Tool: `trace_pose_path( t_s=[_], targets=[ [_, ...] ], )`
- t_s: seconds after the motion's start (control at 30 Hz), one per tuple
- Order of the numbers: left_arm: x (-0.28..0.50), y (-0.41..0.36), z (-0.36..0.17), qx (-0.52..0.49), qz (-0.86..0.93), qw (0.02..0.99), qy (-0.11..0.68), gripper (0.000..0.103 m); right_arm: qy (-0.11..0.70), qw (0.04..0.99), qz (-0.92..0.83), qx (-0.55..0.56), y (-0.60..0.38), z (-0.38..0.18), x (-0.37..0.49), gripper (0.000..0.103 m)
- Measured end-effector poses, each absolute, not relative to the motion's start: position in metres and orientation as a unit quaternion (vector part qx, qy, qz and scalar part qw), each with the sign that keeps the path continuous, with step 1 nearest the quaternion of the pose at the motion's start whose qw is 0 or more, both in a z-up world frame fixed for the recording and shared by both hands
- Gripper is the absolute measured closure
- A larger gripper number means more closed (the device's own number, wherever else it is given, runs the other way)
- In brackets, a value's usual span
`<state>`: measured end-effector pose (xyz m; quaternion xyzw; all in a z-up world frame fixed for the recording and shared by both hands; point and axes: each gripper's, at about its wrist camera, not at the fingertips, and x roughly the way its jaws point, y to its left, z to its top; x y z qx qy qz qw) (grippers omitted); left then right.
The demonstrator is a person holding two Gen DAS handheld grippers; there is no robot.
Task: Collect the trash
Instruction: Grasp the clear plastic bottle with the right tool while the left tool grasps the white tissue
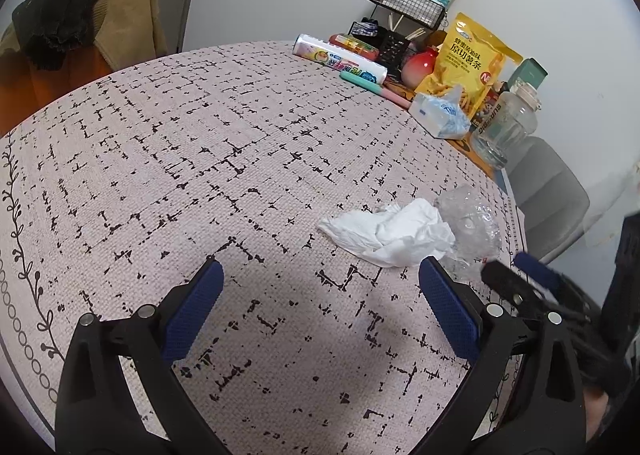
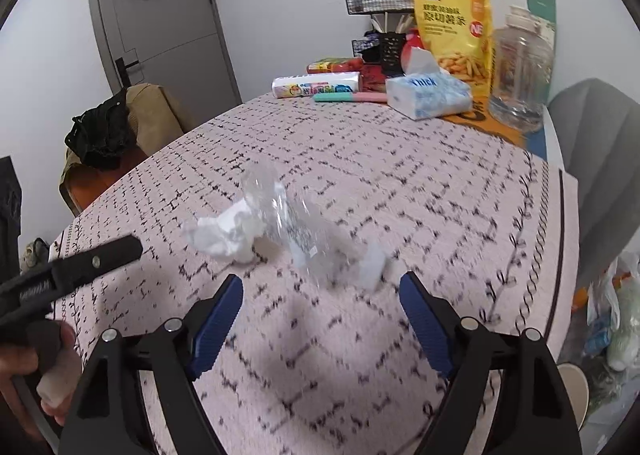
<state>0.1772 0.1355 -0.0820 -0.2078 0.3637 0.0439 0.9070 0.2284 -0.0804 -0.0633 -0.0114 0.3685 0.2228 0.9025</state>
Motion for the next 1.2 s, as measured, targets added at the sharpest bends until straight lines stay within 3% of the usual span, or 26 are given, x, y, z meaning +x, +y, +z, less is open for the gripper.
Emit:
trace_pose_path(
  t_s=[0.1, 0.17, 0.2, 0.23, 0.43, 0.93, 1.0, 1.07, 1.13, 1.2],
  targets=[
    [0.181, 0.134, -0.080, -0.207, 0.041, 0.907, 0.364, 0.006, 0.357, 0.906, 0.226, -0.025, -0.070, -0.061, 0.241, 0.018],
    [0.183, 0.131, -0.078, -0.205, 0.039, 0.908, 0.363, 0.006, 0.354, 0.906, 0.228, -0.035, -0.065, -0.062, 0.251, 0.022],
    [0.185, 0.130, -0.077, -0.202, 0.037, 0.909, 0.363, 0.006, 0.357, 0.904, 0.231, -0.037, -0.064, -0.064, 0.257, 0.029],
    [0.187, 0.127, -0.076, -0.198, 0.034, 0.910, 0.364, 0.006, 0.366, 0.899, 0.237, -0.037, -0.063, -0.068, 0.262, 0.053],
    [0.204, 0.104, -0.073, -0.161, 0.024, 0.915, 0.370, 0.006, 0.349, 0.906, 0.239, -0.008, -0.084, -0.059, 0.253, 0.074],
    [0.241, 0.040, -0.080, -0.014, 0.063, 0.914, 0.400, 0.006, 0.340, 0.907, 0.239, 0.063, -0.139, -0.050, 0.214, 0.074],
    [0.243, 0.041, -0.084, -0.008, 0.071, 0.910, 0.409, 0.019, 0.338, 0.908, 0.238, 0.068, -0.146, -0.049, 0.210, 0.074],
    [0.246, 0.048, -0.088, -0.028, 0.075, 0.902, 0.424, 0.066, 0.336, 0.911, 0.232, 0.065, -0.152, -0.049, 0.206, 0.074],
    [0.244, 0.056, -0.090, -0.062, 0.066, 0.896, 0.435, 0.091, 0.335, 0.912, 0.228, 0.066, -0.157, -0.049, 0.203, 0.074],
    [0.236, 0.056, -0.083, -0.067, 0.067, 0.902, 0.420, 0.094, 0.336, 0.912, 0.224, 0.070, -0.163, -0.050, 0.201, 0.074]
  ],
)
